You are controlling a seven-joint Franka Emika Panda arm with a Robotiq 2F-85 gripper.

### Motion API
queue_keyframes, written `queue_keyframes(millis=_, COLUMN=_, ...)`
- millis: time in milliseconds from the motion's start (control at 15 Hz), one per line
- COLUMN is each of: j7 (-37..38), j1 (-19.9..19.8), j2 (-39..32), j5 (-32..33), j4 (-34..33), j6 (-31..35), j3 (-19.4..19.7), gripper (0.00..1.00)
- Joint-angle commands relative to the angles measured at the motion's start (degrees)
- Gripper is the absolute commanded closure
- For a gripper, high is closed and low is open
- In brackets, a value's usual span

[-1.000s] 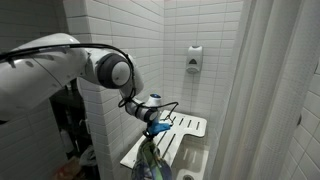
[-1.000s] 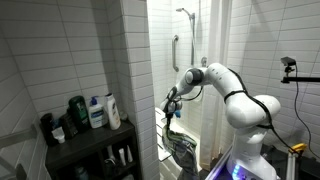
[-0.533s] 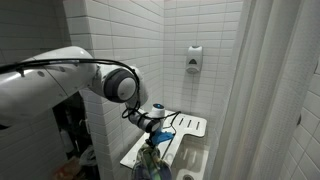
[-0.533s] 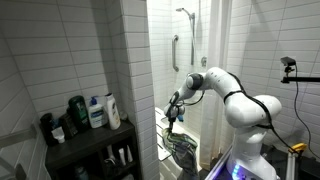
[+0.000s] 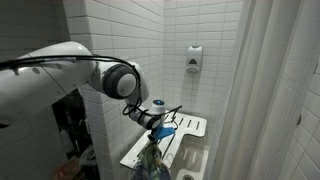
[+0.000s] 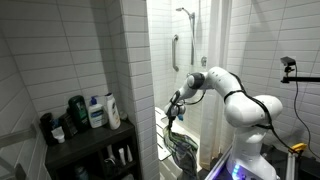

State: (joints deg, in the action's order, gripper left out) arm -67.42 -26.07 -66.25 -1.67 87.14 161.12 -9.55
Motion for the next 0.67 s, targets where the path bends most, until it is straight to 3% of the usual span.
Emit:
queue_keyframes(millis=0, j7=0.42, j1=-0.48, j2=0.75, j5=0.89, j4=0.56, j6=-0.08, j3=-0.35, gripper=0.93)
queue_keyframes(millis=600, j7=0.03, j1=-0.72, j2=1.8, j5=0.91, j4=2.26, j6=0.3, j3=-0.38, gripper=0.93)
